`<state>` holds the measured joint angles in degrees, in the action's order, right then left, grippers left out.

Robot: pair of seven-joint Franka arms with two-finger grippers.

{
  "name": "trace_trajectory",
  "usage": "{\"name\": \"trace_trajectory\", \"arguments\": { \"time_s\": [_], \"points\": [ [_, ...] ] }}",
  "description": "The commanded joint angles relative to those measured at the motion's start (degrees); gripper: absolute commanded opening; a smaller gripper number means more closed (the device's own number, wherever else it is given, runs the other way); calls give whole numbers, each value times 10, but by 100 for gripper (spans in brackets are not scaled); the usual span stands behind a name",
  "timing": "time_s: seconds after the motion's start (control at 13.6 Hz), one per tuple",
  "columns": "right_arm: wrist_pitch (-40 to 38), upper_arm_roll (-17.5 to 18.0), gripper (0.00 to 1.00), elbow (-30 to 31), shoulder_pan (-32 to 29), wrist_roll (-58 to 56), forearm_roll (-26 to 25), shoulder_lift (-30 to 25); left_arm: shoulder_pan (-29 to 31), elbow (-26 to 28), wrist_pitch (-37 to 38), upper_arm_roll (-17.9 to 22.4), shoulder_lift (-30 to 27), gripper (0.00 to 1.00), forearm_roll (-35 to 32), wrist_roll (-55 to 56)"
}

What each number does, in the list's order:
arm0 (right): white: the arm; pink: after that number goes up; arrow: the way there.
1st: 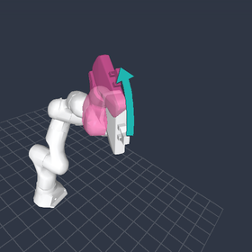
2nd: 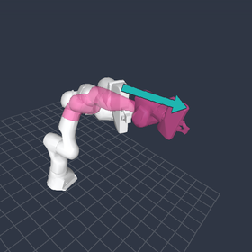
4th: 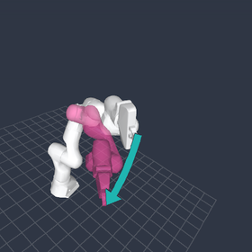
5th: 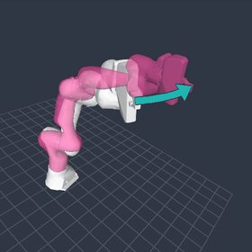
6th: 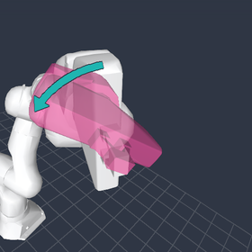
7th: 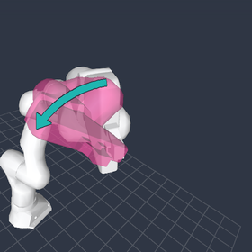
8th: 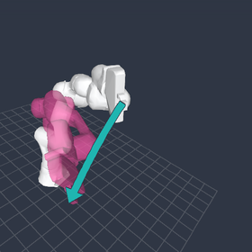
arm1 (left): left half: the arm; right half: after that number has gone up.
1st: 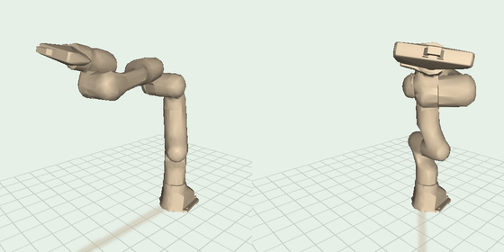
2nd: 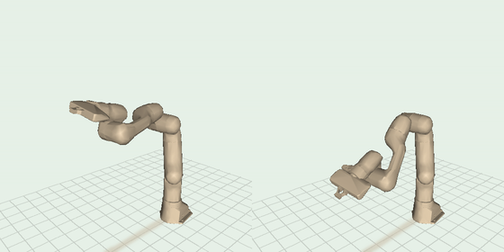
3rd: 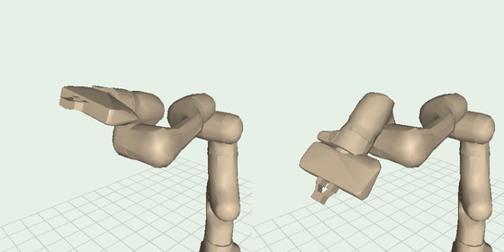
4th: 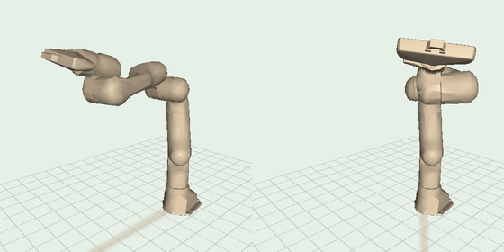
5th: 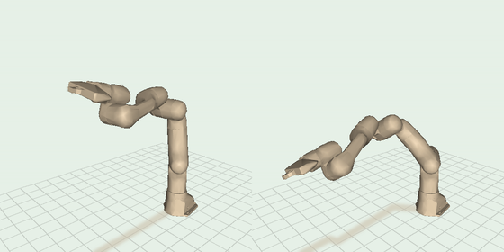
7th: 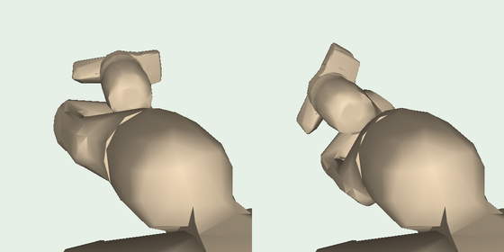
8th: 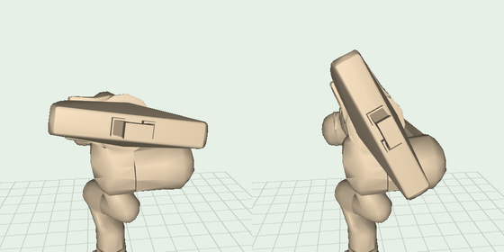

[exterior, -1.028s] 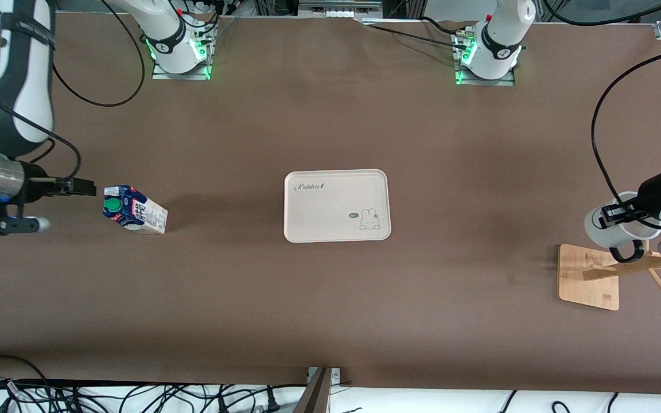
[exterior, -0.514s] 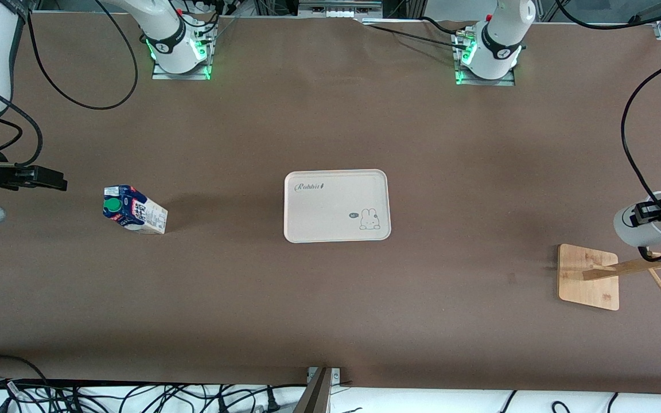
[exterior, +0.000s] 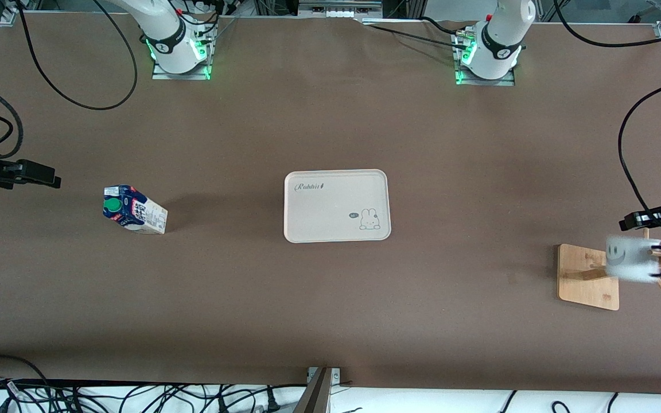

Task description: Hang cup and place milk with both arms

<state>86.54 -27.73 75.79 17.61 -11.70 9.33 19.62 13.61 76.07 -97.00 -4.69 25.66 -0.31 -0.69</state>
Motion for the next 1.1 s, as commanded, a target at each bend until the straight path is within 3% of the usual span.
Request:
{"name": "trace_trajectory", "arguments": {
  "time_s": [0.0, 0.22, 0.37, 0.66, 0.88, 1.03],
  "points": [
    [42, 158, 100, 14, -118, -2, -87, -43, 5, -7, 1, -8, -5, 100, 5, -14],
    [104, 167, 100, 67, -144, 5, -78, -76, -5, -7, 1, -18, -20, 100, 5, -14],
    [80, 167, 100, 70, -157, 3, -68, -93, -23, -8, 2, -18, -30, 100, 4, -14],
    [24, 167, 100, 76, -158, 7, -104, -121, -74, -8, 44, -18, -70, 100, 2, -9],
    [28, 171, 100, 87, -155, 55, -103, -129, -103, -28, 99, -23, -93, 100, 6, -8],
    [35, 189, 100, 86, -157, 83, -103, -129, -118, -2, 112, -36, -139, 100, 8, -8]
  ]
}}
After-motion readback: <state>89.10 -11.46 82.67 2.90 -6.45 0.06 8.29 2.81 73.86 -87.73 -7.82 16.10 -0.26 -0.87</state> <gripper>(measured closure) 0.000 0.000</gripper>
